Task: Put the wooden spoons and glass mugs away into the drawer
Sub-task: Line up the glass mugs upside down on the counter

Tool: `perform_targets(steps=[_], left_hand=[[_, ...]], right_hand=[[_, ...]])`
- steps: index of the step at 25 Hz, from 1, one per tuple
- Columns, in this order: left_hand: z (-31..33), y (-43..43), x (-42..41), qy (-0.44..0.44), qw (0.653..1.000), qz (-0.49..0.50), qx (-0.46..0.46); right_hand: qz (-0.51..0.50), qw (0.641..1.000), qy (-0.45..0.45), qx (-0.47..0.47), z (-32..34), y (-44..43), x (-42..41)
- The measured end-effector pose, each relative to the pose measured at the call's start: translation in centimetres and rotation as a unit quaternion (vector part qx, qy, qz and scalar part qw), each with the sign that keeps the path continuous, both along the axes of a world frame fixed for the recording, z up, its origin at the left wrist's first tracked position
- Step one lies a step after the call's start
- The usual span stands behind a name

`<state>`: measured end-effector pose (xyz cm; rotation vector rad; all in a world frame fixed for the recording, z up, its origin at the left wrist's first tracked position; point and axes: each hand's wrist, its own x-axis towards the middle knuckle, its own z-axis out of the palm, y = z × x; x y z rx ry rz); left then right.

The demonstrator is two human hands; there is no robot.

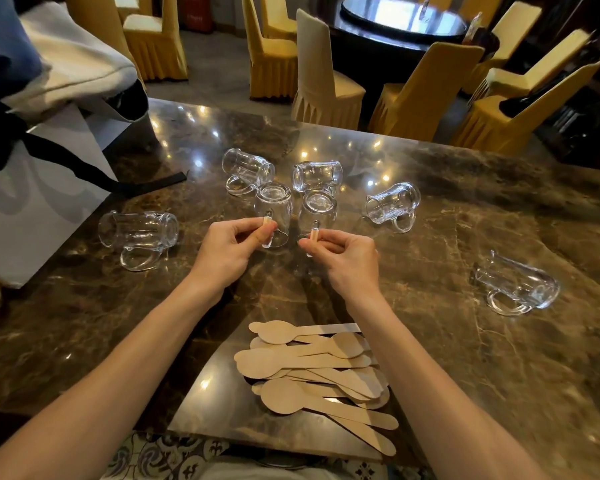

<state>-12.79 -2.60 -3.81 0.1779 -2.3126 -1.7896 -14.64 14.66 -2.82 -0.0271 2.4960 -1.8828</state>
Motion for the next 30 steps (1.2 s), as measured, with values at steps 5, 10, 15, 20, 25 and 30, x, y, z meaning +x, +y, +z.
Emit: perform_targets(steps=[5, 10, 15, 20, 25, 30], left_hand=[[-0.5, -0.1, -0.1, -0.009, 1.000, 0.001, 0.003], [-0.8, -0.1, 0.0, -0.011, 1.000, -0.012, -0.023], [-0.7, -0.4, -0.1, -0.013, 0.998, -0.025, -0.053], [-0.7, -0.7, -0.1, -0.011, 0.998, -0.023, -0.064], [0.4, -1.0, 0.6, -0.030, 0.990, -0.016, -0.136], [0.2, -7.0, 5.8, 0.042, 0.929, 0.067, -0.361]], right_hand=[[-0.002, 1.000, 0.000, 0.000, -0.1, -0.3, -0.3], [0.002, 1.000, -0.005, 0.001, -0.2, -0.4, -0.5], [-0.004, 1.000, -0.001, 0.000, -0.5, -0.5, -0.7], [0.004, 1.000, 0.016, 0.018, -0.7, -0.4, -1.0], [0.019, 0.996, 0.036, 0.081, -0.2, 0.8, -0.8], [-0.177, 0.982, 0.052, 0.044, 0.0, 10.0, 0.0]])
